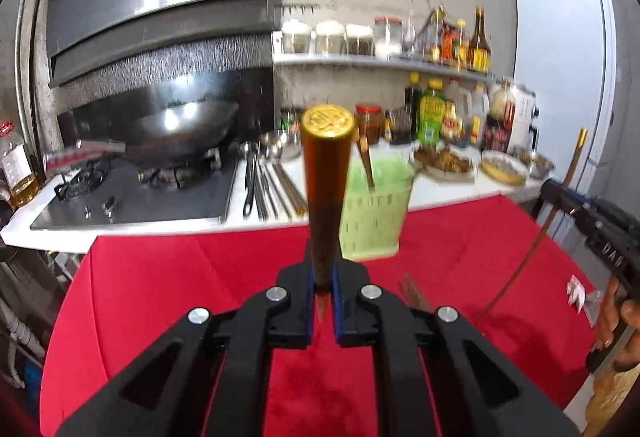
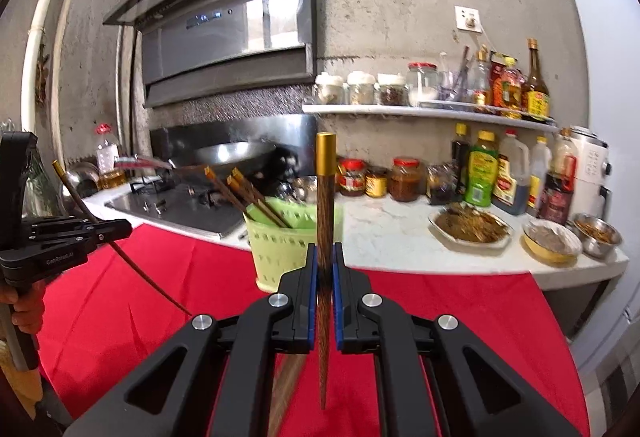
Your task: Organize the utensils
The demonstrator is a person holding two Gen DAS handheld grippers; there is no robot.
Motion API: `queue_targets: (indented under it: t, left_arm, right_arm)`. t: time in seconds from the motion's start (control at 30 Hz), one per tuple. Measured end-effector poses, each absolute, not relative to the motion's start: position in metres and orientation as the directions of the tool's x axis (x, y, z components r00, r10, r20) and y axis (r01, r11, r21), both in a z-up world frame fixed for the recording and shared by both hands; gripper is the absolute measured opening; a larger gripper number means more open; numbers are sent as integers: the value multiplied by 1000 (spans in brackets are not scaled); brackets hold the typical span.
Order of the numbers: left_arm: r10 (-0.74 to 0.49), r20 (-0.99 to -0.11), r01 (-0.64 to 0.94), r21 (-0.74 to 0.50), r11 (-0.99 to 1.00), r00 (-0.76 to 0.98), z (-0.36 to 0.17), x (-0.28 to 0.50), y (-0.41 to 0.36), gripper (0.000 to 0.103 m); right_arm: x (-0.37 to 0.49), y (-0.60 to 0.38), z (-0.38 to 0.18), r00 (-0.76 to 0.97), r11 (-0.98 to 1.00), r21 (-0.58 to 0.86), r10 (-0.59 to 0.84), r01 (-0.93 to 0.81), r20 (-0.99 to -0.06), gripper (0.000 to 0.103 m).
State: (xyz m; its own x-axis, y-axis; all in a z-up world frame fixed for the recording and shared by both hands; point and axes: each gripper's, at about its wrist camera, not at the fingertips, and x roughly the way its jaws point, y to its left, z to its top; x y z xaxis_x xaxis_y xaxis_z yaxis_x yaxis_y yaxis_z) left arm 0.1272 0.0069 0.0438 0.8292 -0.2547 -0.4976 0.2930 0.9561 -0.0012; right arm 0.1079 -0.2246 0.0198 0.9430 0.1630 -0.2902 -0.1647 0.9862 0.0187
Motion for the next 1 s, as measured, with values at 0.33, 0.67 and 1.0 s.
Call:
queue_targets:
  t: [0.33,0.67,1.0]
  left_arm:
    - [-328,-348,353,8,936,878,109,169,-34,6]
    - [-328,-402,367,20,930,855,94,224,-61,6]
    - [-326,-500,381,9,924,803,62,257,-63,7]
  right_arm:
    - [172,-202,83,972,979,-13,198,-201,-123,7]
    - [228,-201,88,978,982,10,188,-188,-89,7]
    - [253,-192,60,964,980,-26,187,-195,-190,11]
